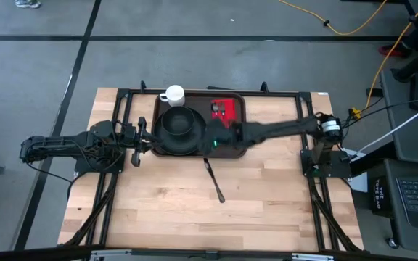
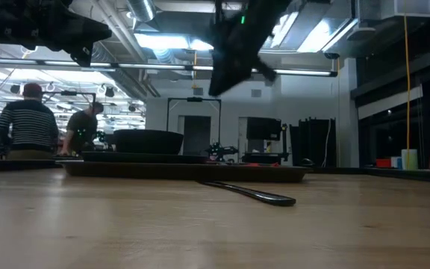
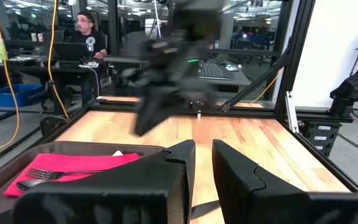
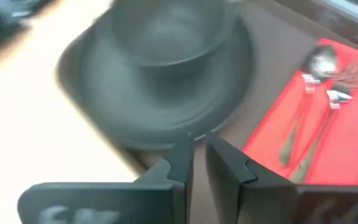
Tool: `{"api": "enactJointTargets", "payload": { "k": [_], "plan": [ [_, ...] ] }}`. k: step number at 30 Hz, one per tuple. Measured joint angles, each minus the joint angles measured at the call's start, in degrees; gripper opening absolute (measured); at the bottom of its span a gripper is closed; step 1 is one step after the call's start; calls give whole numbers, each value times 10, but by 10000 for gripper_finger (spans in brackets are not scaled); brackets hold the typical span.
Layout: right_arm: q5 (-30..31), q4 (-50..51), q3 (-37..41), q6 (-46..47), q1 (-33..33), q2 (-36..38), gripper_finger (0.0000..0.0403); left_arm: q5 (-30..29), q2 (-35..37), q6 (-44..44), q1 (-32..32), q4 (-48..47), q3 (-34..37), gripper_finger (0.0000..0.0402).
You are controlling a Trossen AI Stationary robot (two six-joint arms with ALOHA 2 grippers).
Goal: Set up tray
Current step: Put the silver knife on the red napkin to the right of the silver fork
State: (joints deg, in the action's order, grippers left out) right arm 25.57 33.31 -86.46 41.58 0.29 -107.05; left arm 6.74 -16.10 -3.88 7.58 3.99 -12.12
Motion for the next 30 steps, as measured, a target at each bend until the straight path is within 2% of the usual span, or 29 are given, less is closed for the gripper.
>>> {"api": "enactJointTargets", "payload": {
  "k": [9, 14, 18, 21, 24, 30],
  "plan": [
    [50, 0, -1, 65, 158, 3, 46, 0, 0, 0, 0, 0, 0, 49],
    [68, 1, 0, 116, 219, -12, 46, 1, 0, -8, 0, 9, 0, 49],
    [70, 1, 0, 124, 257, -17, 32, 30, -2, -17, 0, 7, 0, 48],
    [91, 0, 0, 122, 282, -17, 8, 48, -19, -39, -2, 1, 0, 35],
    [113, 2, 0, 122, 302, -17, 10, 49, -51, -37, -14, 5, 0, 12],
    [103, 46, 0, 169, 326, -17, 5, 33, -133, -34, -50, 44, 0, 3]
  ]
}}
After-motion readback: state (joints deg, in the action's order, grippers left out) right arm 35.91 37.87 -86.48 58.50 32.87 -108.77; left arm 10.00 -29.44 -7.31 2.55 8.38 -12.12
